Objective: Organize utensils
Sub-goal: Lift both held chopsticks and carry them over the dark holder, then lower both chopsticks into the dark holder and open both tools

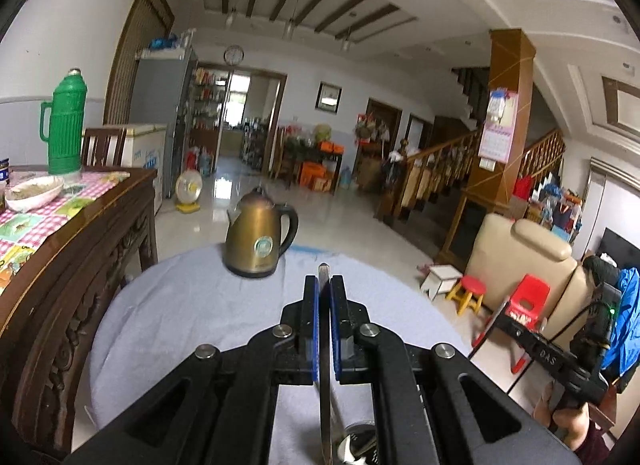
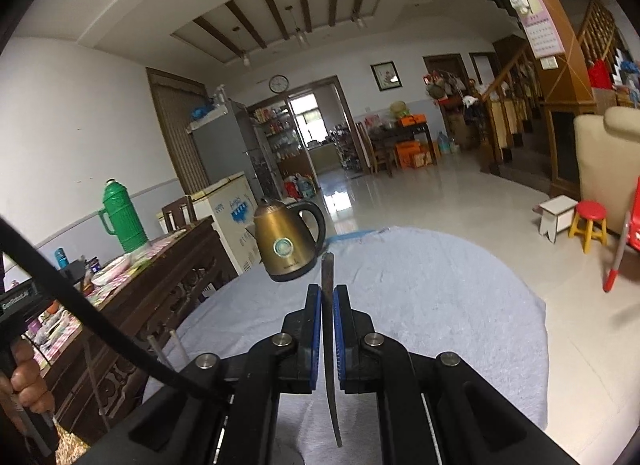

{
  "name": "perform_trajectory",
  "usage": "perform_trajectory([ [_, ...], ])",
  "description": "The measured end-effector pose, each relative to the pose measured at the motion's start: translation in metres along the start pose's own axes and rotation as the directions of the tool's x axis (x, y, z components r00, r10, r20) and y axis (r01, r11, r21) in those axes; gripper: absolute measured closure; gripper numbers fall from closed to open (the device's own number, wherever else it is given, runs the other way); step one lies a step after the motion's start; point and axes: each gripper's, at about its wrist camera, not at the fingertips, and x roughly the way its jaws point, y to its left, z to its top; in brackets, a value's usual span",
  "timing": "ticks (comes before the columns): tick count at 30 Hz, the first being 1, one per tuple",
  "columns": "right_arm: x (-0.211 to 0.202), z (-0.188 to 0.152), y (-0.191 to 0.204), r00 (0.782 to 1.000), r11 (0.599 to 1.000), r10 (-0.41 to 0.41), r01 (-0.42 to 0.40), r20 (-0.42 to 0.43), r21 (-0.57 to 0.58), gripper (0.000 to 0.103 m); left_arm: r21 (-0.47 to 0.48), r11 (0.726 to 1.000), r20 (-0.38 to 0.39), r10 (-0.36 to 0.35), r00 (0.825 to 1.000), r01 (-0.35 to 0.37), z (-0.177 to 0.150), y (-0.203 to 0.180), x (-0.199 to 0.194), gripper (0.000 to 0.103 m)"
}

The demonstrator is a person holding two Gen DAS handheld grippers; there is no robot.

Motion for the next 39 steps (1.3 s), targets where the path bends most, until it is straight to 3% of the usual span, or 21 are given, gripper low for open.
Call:
perform_trajectory([
  [6,-0.017,0.005,0.008,1.0,0.999,0.02,-0.019,0.02,-0.037,0.096,-0.028,1.0,0.123,0.005,0.992,-0.002,0.002,-0.01,-0.005,0.098],
  [10,-0.023,0.008,0.013,0.999,0.998,0.033,-0.032,0.028,-0.061,0.096,-0.026,0.999,0.234,0.036,0.972,-0.031,0.003,-0.021,-0.008,0.098],
  [18,-0.029,0.011,0.019,0.998,0.995,0.045,-0.042,0.031,-0.085,0.096,-0.042,0.996,0.311,0.088,0.946,-0.079,-0.005,-0.036,0.01,0.098],
  [28,-0.041,0.009,0.024,0.996,0.991,0.085,-0.084,0.004,-0.102,0.096,-0.039,0.984,0.293,0.177,0.94,-0.173,-0.033,-0.044,0.048,0.098],
  [39,-0.057,0.014,0.043,0.987,0.979,0.162,-0.158,0.017,-0.125,0.096,-0.04,0.975,0.216,0.221,0.951,-0.218,-0.061,-0.034,0.059,0.098],
])
